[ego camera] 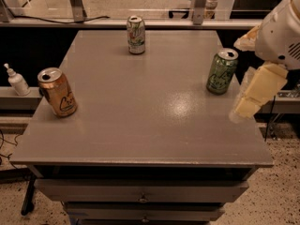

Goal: Move orange can near 7up can

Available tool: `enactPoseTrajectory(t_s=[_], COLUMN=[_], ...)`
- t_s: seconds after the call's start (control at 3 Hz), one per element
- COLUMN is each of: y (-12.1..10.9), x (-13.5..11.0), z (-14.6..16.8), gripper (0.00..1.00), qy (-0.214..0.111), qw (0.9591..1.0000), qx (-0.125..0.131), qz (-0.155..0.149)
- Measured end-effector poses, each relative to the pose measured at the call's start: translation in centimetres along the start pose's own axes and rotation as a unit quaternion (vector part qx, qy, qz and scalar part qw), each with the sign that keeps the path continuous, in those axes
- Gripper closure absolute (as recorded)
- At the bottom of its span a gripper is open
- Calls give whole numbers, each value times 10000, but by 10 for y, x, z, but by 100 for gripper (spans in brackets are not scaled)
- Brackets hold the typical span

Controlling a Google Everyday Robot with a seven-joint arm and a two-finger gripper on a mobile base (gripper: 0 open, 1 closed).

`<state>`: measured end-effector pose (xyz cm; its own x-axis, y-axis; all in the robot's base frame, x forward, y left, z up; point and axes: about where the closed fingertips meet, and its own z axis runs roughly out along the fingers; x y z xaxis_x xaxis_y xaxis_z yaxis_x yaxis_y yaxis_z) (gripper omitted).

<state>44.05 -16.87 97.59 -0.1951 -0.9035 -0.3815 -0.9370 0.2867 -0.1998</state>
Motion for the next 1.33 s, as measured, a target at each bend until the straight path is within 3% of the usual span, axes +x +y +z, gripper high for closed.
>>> enactPoseTrajectory(t_s=[0.33, 0.67, 1.0, 1.33], y=[-3, 17, 49, 81], x=[8, -1, -42, -106], z=[-4, 7, 52, 95], gripper=[0, 0, 0, 0], qy=[-179, -757, -1586, -2398], qw=[9997, 9956, 9833, 9640], qx=[-40, -156, -448, -761], qz=[181, 528, 768, 856])
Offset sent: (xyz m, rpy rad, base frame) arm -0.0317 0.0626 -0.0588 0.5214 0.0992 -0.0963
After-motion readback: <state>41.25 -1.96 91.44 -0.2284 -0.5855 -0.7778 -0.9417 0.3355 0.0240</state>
